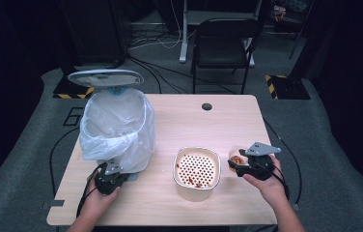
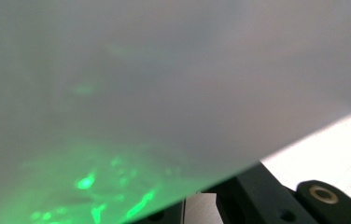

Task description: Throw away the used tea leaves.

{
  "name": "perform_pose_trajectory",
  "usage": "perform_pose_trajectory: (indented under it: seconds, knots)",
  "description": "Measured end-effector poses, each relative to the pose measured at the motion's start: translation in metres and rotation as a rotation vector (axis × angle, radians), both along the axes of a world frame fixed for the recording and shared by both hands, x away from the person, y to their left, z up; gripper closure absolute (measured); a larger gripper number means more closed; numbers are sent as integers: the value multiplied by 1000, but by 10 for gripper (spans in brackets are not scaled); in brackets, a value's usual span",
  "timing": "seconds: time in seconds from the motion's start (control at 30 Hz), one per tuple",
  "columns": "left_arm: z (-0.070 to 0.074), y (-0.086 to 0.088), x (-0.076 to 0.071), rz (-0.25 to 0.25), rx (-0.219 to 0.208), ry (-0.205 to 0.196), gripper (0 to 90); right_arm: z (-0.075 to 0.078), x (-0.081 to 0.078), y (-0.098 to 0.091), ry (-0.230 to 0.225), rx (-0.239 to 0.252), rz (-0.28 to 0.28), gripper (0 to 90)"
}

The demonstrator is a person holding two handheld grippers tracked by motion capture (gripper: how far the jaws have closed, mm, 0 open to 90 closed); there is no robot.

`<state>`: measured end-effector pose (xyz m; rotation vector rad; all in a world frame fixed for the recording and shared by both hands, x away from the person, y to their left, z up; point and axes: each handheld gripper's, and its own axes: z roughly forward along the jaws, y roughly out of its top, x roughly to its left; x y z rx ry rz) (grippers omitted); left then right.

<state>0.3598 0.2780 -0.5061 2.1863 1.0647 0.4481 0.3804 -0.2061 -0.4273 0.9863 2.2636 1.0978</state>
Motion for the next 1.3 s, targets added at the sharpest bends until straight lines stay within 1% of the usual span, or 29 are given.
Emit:
perform_pose_trajectory:
  seconds: [0.03, 0.07, 0.13, 0.2, 0.27, 0.3, 0.4, 0.57, 0.6, 0.63, 0.67, 0.73, 0.8, 1.0, 1.13, 1.17, 1.23, 1.27, 1.3]
  knots:
    - [0, 1, 1, -9, 9, -3, 900, 4, 2, 1, -5, 8, 2, 371]
    - [0, 0, 0, -1, 0, 0, 900, 8, 4, 2, -4, 11, 6, 371]
    - [0, 0, 0, 2, 5, 3, 900, 13, 6, 4, -9, 7, 12, 372]
    - [0, 0, 0, 2, 3, 3, 900, 20, 9, 6, -28, -28, 32, 377]
    - [0, 0, 0, 2, -2, 1, 900, 25, 10, 9, -36, -47, 31, 379]
    - [0, 0, 0, 2, 4, 4, 900, 28, 10, 10, -43, -62, 37, 380]
    - [0, 0, 0, 2, 3, 3, 900, 38, 13, 16, -70, -102, 60, 385]
    - [0, 0, 0, 0, 5, 3, 900, 52, 14, 27, -96, -127, 85, 390]
    - [0, 0, 0, 0, 5, 4, 900, 55, 14, 29, -95, -129, 96, 391]
    - [0, 0, 0, 0, 5, 4, 900, 56, 15, 31, -103, -131, 98, 391]
    - [0, 0, 0, 0, 4, 4, 900, 58, 15, 33, -102, -129, 97, 392]
    - [0, 0, 0, 0, 5, 3, 900, 63, 15, 37, -116, -140, 110, 394]
    - [0, 0, 0, -1, 6, 3, 900, 68, 16, 42, -138, -162, 134, 397]
    - [0, 0, 0, -2, 5, 3, 900, 75, 16, 54, -186, -200, 179, 406]
    - [0, 0, 0, -1, 5, 3, 900, 75, 15, 64, -233, -256, 212, 415]
    - [0, 0, 0, -1, 5, 4, 900, 75, 14, 67, -251, -277, 224, 417]
    - [0, 0, 0, -1, -1, 2, 900, 75, 13, 71, -279, -312, 245, 422]
    - [0, 0, 0, 6, -9, 7, 900, 75, 12, 73, -286, -322, 253, 424]
    - [0, 0, 1, -3, 2, 3, 900, 75, 12, 74, -293, -331, 262, 426]
